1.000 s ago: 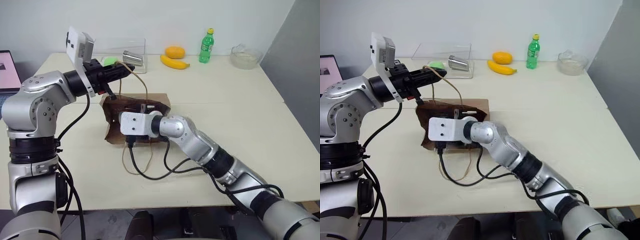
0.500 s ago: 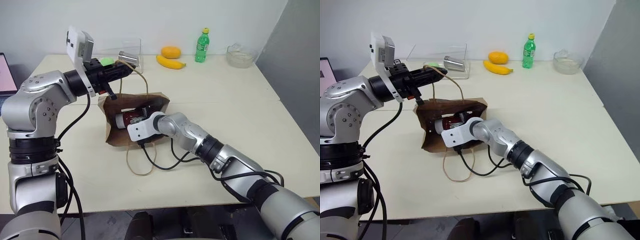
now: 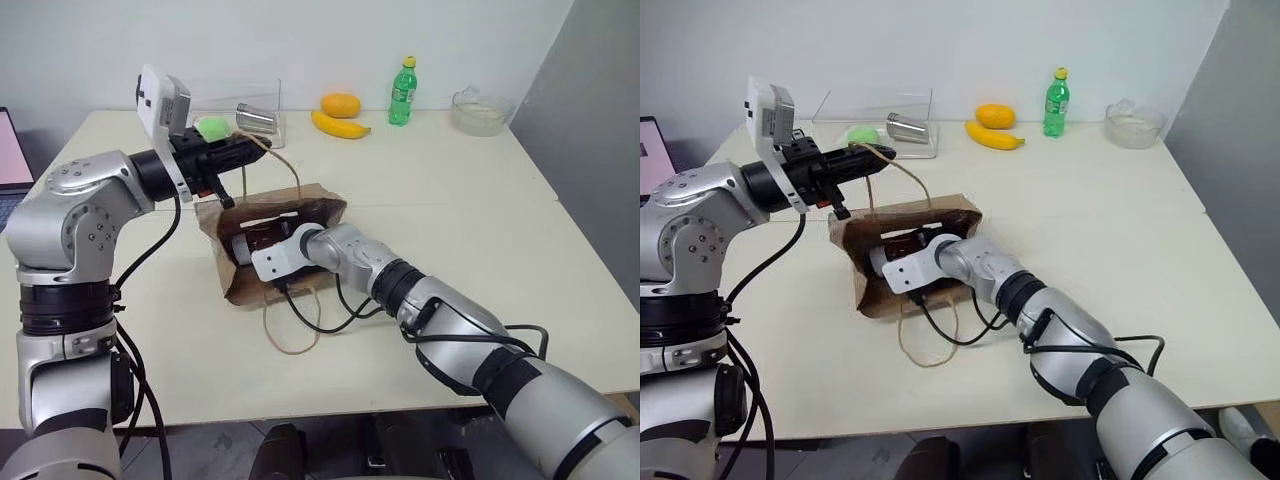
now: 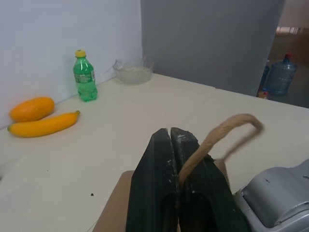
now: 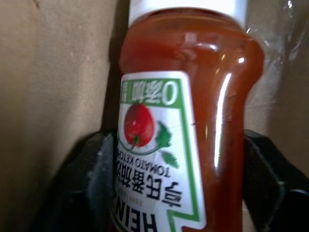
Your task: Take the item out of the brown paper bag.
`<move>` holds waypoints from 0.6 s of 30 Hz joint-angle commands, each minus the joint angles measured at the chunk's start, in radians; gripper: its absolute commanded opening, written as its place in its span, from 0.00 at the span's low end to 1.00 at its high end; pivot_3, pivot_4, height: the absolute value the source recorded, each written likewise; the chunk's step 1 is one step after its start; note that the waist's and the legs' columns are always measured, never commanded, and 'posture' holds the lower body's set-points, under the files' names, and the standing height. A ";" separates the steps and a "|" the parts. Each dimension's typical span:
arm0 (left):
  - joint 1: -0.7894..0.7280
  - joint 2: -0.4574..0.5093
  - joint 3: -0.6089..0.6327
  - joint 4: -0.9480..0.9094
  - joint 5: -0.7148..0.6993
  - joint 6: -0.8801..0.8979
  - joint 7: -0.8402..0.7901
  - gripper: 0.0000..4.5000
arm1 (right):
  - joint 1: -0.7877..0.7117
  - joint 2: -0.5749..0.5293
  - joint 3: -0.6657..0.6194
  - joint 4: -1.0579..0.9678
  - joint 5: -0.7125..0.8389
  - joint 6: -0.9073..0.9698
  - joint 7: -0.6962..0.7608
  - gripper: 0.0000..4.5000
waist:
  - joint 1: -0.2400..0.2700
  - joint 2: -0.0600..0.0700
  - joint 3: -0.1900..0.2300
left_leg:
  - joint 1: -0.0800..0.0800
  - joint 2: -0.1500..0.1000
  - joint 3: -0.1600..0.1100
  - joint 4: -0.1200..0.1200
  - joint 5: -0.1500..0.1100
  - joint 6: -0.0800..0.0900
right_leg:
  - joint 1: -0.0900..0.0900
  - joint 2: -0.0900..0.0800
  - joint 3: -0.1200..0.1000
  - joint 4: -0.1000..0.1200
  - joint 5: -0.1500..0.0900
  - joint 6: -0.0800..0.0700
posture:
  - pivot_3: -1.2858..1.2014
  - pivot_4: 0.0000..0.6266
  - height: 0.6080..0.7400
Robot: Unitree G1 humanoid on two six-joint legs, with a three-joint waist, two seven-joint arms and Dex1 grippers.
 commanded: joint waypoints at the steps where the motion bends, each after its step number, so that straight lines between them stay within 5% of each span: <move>1: -0.010 0.028 0.035 -0.008 0.017 -0.033 0.009 0.00 | 0.017 -0.040 -0.043 -0.105 0.029 -0.068 0.020 0.65 | 0.000 0.000 0.000 | -0.001 0.000 0.000 0.000 0.000 0.000 | 0.000 0.000 0.000 0.000 0.000 0.000 | 0.52 0.24 1.00; 8: -0.040 0.032 0.027 0.061 0.071 -0.090 0.030 0.00 | 0.118 -0.177 -0.162 -0.453 0.203 -0.155 0.241 0.41 | 0.001 0.000 0.001 | -0.002 0.000 0.000 0.000 0.000 0.000 | -0.001 0.000 0.000 -0.001 0.000 0.000 | 0.52 0.24 1.00; 18: -0.061 0.020 0.015 0.108 0.101 -0.129 0.025 0.00 | 0.144 -0.252 -0.189 -0.523 0.236 -0.201 0.319 0.38 | 0.002 0.000 0.001 | -0.002 0.000 0.000 0.000 0.000 0.000 | -0.001 0.000 -0.001 -0.001 0.000 0.000 | 0.52 0.24 1.00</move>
